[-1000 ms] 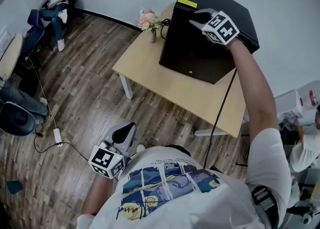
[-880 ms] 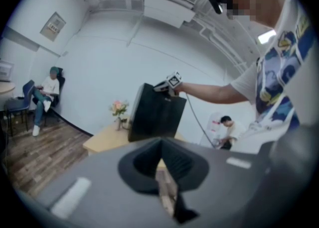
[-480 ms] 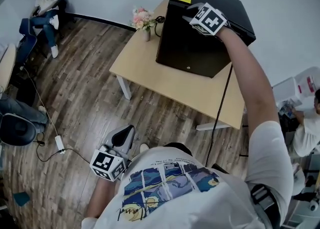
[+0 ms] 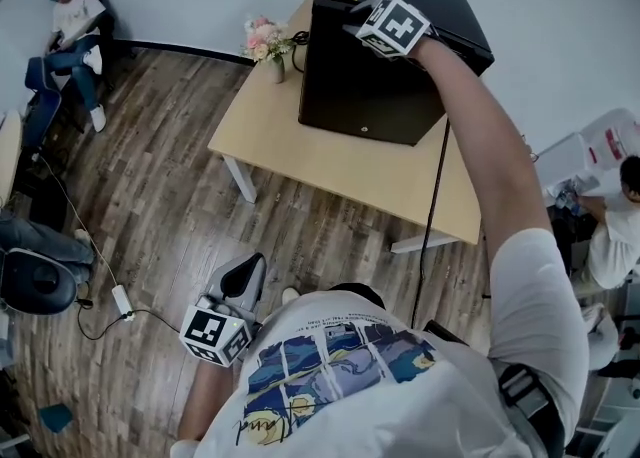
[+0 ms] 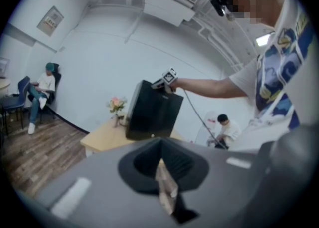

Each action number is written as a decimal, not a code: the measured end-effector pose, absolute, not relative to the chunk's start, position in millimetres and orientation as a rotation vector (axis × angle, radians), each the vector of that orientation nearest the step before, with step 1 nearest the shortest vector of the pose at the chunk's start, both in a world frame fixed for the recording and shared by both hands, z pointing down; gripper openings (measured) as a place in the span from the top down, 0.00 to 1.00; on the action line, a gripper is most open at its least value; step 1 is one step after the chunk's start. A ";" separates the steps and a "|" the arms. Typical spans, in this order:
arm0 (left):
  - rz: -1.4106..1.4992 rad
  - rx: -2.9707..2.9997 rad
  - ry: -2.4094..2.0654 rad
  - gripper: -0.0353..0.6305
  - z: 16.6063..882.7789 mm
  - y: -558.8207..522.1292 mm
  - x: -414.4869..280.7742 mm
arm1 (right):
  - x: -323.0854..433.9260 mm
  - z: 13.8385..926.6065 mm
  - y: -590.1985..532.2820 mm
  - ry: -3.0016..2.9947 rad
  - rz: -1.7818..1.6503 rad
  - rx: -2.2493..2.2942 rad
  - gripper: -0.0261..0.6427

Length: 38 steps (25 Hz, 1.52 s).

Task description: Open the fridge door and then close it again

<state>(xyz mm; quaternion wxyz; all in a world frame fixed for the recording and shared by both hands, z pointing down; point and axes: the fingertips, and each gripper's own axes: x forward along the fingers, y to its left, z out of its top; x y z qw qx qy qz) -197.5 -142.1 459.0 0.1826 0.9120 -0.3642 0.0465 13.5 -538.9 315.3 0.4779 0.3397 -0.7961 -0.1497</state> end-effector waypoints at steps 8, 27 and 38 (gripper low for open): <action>0.136 2.581 -1.022 0.93 457.3 -134.1 -194.8 | 16.6 315.3 -538.2 -1.947 -0.352 0.834 0.88; 0.135 2.560 -1.043 0.93 462.3 -123.6 -206.5 | 14.4 314.0 -535.2 -1.940 -0.352 0.855 0.89; 0.142 2.589 -0.989 0.93 462.8 -127.8 -197.0 | 4.6 315.6 -499.8 -1.981 -0.389 0.762 0.88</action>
